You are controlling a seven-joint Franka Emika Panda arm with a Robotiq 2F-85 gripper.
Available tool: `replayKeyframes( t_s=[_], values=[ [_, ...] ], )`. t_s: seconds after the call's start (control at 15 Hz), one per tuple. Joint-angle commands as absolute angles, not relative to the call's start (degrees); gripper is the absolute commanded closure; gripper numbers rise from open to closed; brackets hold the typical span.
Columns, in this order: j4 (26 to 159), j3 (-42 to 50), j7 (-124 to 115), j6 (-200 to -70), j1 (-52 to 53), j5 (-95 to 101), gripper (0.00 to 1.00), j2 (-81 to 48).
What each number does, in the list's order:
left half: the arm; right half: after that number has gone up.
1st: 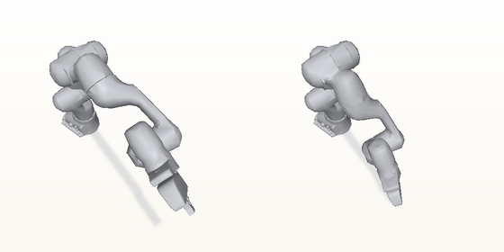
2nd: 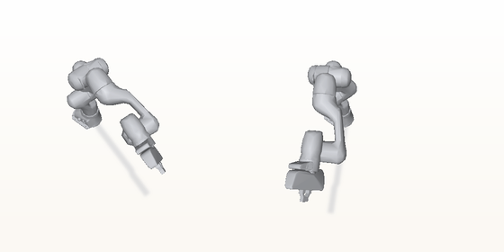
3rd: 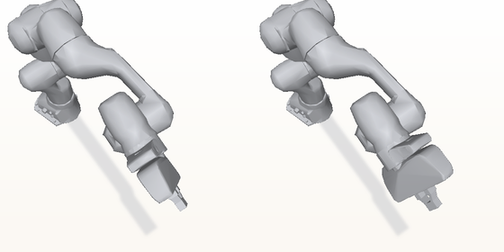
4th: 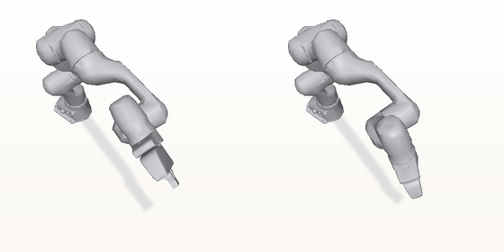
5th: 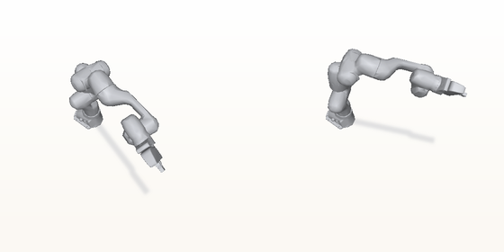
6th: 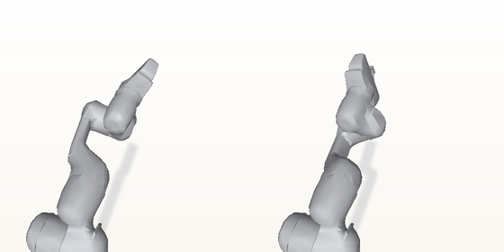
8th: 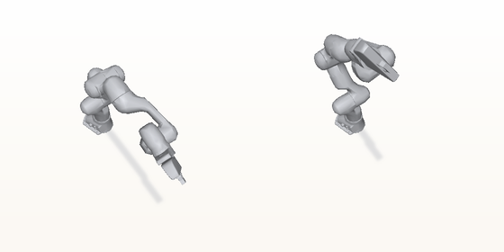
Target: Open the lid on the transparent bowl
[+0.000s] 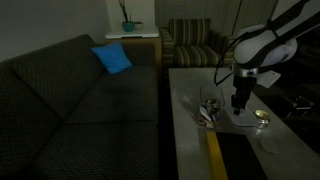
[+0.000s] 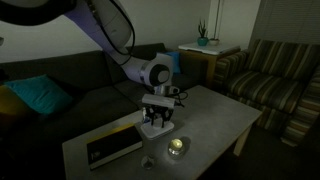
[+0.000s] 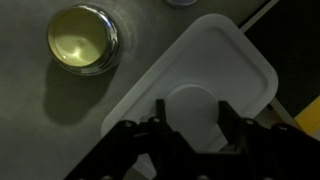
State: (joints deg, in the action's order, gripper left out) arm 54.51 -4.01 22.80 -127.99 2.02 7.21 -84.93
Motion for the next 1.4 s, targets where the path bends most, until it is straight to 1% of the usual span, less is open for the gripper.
replayKeyframes(
  t_s=[0.0, 0.27, 0.33, 0.73, 0.93, 1.33],
  values=[
    [54.0, -3.9, 22.9, -127.7, 2.1, 7.1, 0.46, -84.9],
    [53.5, -3.9, 22.9, -127.4, 2.2, 7.1, 0.46, -84.7],
    [54.7, -3.3, 22.1, -128.9, 3.0, 8.0, 0.71, -84.1],
    [53.9, -2.2, 21.9, -130.2, 3.6, 8.6, 0.71, -84.7],
    [53.8, -2.2, 21.5, -129.4, 2.1, 7.8, 0.71, -84.7],
    [55.8, -5.0, 24.3, -125.2, -1.9, 4.8, 0.71, -84.8]
  ],
)
